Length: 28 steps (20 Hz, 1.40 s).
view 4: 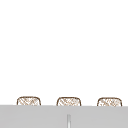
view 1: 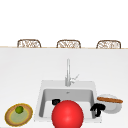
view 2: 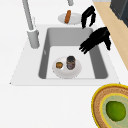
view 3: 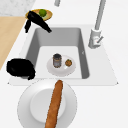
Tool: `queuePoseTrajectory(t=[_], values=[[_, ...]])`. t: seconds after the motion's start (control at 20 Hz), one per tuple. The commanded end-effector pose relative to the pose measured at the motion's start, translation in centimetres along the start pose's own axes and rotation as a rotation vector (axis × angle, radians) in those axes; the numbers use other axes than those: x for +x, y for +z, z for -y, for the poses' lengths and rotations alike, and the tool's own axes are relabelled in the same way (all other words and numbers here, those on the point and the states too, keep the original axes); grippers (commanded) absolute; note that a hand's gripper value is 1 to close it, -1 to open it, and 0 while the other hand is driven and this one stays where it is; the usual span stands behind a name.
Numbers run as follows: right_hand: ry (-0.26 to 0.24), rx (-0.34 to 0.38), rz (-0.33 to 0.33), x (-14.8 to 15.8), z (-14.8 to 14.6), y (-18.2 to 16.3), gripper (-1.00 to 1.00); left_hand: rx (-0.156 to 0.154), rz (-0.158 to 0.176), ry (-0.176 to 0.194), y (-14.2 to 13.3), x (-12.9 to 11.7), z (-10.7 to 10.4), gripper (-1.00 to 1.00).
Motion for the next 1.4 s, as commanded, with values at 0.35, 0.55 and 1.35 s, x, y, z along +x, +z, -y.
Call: queuePoseTrajectory(t=[0.35,0.55,1.35], values=[[-0.001,0.0,0.0,0.0,0.0,0.0,0.0,-0.028,-0.02,0.095,-5.3,-5.8,0.7,-1.0],[-0.001,0.0,0.0,0.0,0.0,0.0,0.0,-0.036,-0.026,0.104,-7.5,-7.6,0.8,-1.0],[-0.001,-0.001,-0.001,0.0,0.0,0.0,0.0,-0.023,-0.008,0.313,-9.3,-14.5,2.0,-1.0]])
